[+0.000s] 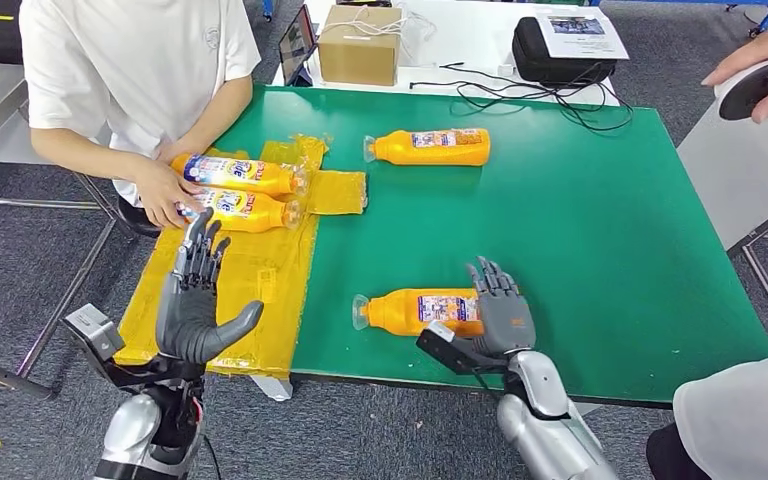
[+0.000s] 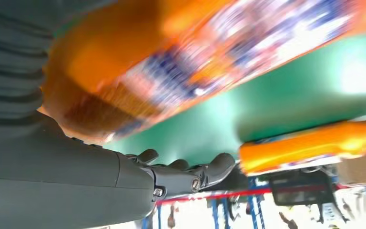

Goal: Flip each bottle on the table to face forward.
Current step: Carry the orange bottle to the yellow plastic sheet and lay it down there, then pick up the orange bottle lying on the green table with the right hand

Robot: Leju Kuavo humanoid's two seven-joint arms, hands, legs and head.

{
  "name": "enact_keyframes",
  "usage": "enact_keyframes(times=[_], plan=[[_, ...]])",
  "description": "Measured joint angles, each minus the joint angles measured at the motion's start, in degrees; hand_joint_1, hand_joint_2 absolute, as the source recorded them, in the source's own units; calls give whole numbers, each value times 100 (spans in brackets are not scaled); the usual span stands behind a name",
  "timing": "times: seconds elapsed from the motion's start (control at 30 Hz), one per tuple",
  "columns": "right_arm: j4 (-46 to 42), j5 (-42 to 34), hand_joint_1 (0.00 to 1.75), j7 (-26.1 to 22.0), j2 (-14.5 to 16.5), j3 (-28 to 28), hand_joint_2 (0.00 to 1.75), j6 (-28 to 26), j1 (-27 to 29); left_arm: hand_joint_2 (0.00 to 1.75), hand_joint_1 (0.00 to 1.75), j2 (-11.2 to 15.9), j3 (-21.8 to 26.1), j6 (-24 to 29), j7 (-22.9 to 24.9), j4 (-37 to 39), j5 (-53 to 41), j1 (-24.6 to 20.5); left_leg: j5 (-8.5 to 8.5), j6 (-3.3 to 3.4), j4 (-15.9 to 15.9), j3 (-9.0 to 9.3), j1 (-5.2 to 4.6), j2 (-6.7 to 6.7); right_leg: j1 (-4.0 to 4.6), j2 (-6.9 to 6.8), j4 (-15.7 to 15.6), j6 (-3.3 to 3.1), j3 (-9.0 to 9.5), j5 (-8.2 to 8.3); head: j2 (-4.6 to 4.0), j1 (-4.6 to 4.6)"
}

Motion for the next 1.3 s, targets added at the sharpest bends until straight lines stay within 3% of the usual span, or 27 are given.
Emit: enact_keyframes(times=[0.23, 0.67, 0.97, 1.3], plan=[[492, 579, 0, 39, -33, -54, 175, 282, -695, 175, 0, -85, -201, -44, -5, -30, -219, 114, 3, -3, -1, 3, 9, 2, 7, 0, 3, 0, 0, 1, 0, -1], [1178, 274, 0, 54, 286, -6, 175, 1319, -1224, 175, 0, -164, -413, 68, 69, -22, -293, 35, 3, -3, -1, 1, 7, 0, 5, -1, 4, 0, 0, 1, 0, -1], [1819, 542, 0, 1474, 468, 228, 175, 2283, -1659, 175, 0, -199, -516, 375, 223, -9, -508, 39, 3, -3, -1, 17, 8, 4, 5, 2, 3, -2, 12, 0, 0, 0], [1986, 844, 0, 2002, 544, 444, 175, 2270, -1790, 175, 0, -230, -531, 393, 267, -36, -612, 116, 7, 2, -1, 26, 7, 2, 4, 1, 3, -1, 23, 2, 0, -1]])
